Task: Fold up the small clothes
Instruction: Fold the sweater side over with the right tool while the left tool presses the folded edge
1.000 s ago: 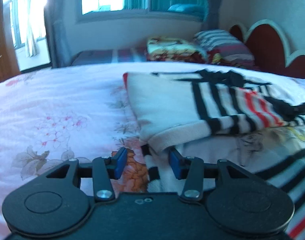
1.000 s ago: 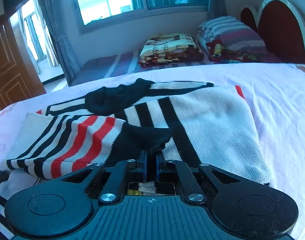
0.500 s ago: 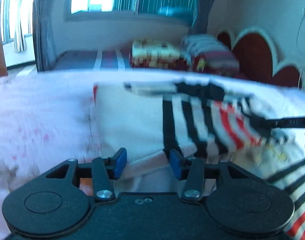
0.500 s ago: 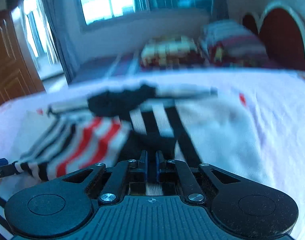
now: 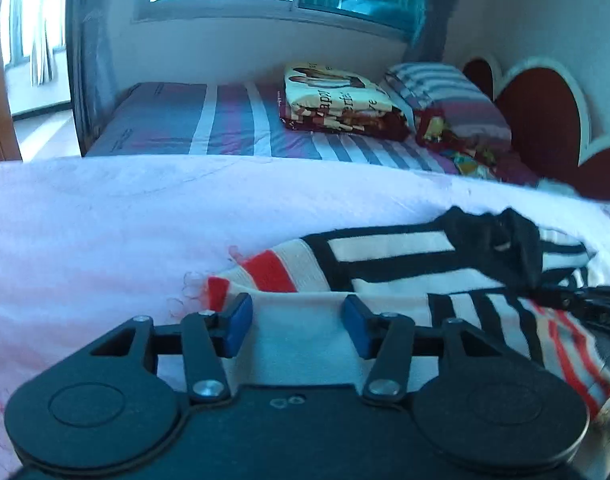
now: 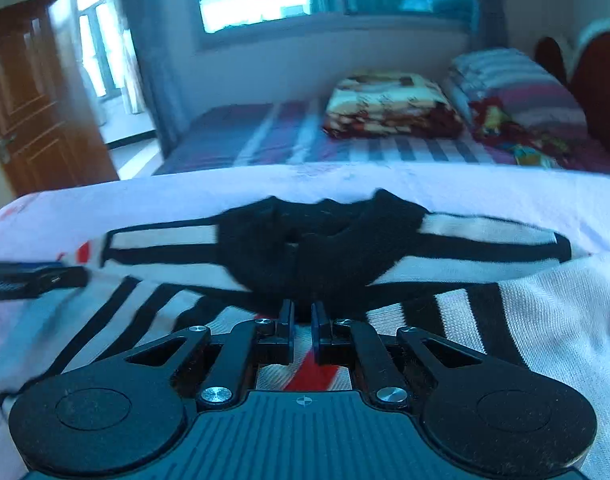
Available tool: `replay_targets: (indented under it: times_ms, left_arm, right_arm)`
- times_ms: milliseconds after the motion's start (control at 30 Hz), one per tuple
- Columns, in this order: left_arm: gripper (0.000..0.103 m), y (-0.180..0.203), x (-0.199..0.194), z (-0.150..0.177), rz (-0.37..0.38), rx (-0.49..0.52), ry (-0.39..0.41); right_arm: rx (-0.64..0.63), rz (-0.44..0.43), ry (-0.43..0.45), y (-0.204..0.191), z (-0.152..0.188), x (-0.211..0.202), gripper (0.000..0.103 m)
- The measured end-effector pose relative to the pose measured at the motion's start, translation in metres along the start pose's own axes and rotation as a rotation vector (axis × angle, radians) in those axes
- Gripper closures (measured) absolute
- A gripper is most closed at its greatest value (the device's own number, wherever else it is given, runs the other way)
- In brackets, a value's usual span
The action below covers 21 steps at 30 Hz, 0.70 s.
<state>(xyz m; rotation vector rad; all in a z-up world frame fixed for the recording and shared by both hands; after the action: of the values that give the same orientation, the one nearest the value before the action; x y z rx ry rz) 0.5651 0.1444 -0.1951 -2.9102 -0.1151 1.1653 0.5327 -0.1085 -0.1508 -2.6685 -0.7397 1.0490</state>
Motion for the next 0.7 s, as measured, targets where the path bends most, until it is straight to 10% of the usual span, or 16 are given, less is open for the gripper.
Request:
replay_targets:
  times_ms: [300,500,700]
  left_arm:
    - [0.054,0.054,-0.042,0.024,0.023,0.048,0.044]
    - [0.052,0.029,-0.048,0.05,-0.044,0.12,0.063]
    - [0.054,0.028,-0.06,0.043,-0.05,0.094,0.068]
  right_arm:
    - [-0.054,-0.086,-0.023,-0.052,0.004,0.002,0.097]
    - [-0.038,0.111,-0.002,0.0,0.024,-0.034,0.097]
    - [0.025,0.078,0.038,0.024,0.024,-0.068,0.097]
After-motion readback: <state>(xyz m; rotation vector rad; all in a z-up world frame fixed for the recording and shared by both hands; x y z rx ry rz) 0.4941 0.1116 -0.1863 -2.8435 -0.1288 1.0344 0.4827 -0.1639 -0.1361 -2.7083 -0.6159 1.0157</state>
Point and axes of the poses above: each gripper's, at about its wrist camera, not at the fingertips, and x roughly the way its jaws point, y to its right, z to its underside, the point moved 6 cm from there along x, roughly the way its jaws point, and after that the axes turned 13 degrees about -z, right-handed, at the moved point
